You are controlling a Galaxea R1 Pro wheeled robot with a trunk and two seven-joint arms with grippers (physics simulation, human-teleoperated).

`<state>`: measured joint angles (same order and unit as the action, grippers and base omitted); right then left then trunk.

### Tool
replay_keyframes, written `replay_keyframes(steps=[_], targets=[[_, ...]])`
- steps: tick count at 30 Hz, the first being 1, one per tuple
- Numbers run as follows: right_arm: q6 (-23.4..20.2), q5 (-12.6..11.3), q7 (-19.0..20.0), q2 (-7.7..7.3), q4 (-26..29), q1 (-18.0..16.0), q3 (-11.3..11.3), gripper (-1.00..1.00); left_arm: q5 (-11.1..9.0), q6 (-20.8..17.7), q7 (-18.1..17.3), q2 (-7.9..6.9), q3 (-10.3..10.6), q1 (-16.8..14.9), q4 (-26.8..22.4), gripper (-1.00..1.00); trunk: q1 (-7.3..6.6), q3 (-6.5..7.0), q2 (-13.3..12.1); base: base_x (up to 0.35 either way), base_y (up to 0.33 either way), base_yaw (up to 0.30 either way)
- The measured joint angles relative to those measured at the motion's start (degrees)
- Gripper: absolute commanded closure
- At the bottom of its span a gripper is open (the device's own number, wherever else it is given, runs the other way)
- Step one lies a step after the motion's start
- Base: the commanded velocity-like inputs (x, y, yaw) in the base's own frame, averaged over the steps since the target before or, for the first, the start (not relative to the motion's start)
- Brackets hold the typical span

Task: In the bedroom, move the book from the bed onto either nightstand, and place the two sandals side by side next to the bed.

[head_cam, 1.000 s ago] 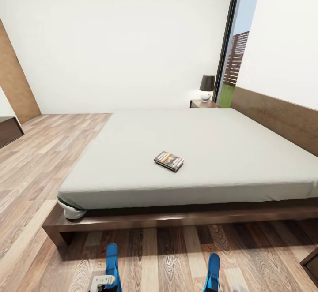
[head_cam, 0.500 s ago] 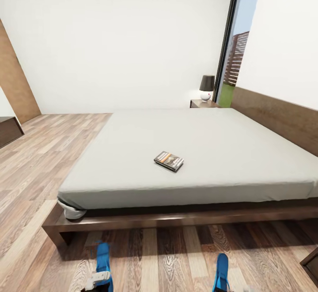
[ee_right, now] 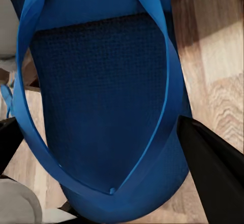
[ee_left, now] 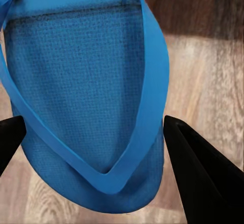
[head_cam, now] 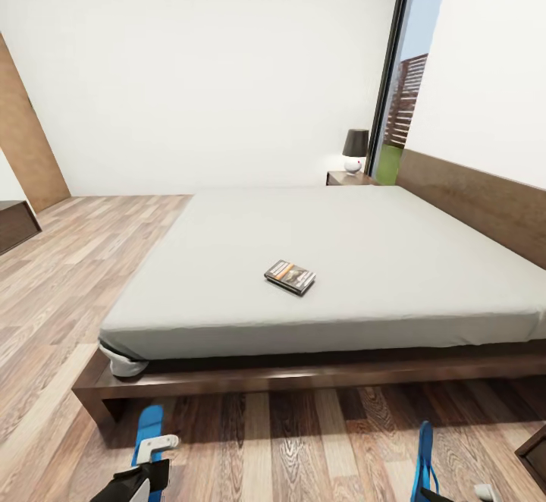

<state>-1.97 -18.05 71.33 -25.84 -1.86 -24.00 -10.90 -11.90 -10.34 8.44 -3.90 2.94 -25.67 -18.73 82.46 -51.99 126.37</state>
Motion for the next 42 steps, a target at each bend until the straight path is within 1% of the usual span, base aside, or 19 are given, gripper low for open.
replay_keyframes(steps=[2, 5, 8, 32, 38, 41, 42], targets=[[0.0, 0.0, 1.3, -0.24, -0.2, 0.0, 0.0, 1.00, 0.3, 0.0, 0.0, -1.07, 0.1, 0.0, 0.0, 1.00, 0.00, 0.00, 0.0, 0.000, 0.000, 0.000], [0.0, 0.0, 1.6, -0.26, -0.2, 0.0, 0.0, 1.00, 0.2, 0.1, 0.0, -1.40, 0.1, 0.0, 0.1, 1.00, 0.00, 0.00, 0.0, 0.000, 0.000, 0.000], [0.0, 0.0, 1.5, -0.29, -0.2, 0.0, 0.0, 1.00, 0.2, 0.1, 0.0, -1.37, 0.1, 0.0, 0.1, 1.00, 0.00, 0.00, 0.0, 0.000, 0.000, 0.000], [0.1, 0.0, 1.2, -0.24, -0.2, 0.0, 0.1, 1.00, 0.1, 0.0, 0.0, -1.06, 0.2, 0.1, 0.2, 1.00, 5.27, -4.31, 9.6, 0.000, 0.000, 0.000], [-0.2, 0.1, 1.4, -0.20, 0.0, 0.0, -0.2, 1.00, 0.2, -0.1, 0.1, -0.35, 0.2, 0.1, 0.2, 1.00, 6.59, -5.38, 12.0, 0.000, 0.000, 0.000], [-1.2, 0.0, 1.4, -0.17, 0.5, -0.1, -0.3, 1.00, 0.1, -0.1, 0.1, 0.18, 0.2, 0.2, 0.2, 1.00, 7.25, -5.92, 13.2, 0.000, 0.000, 0.000], [-3.4, 0.0, 1.4, -0.19, 0.9, -0.2, -0.4, 1.00, 0.1, -0.1, 0.1, 0.38, 0.2, 0.2, 0.2, 1.00, 7.46, -6.10, 13.6, 0.000, 0.000, 0.000]])
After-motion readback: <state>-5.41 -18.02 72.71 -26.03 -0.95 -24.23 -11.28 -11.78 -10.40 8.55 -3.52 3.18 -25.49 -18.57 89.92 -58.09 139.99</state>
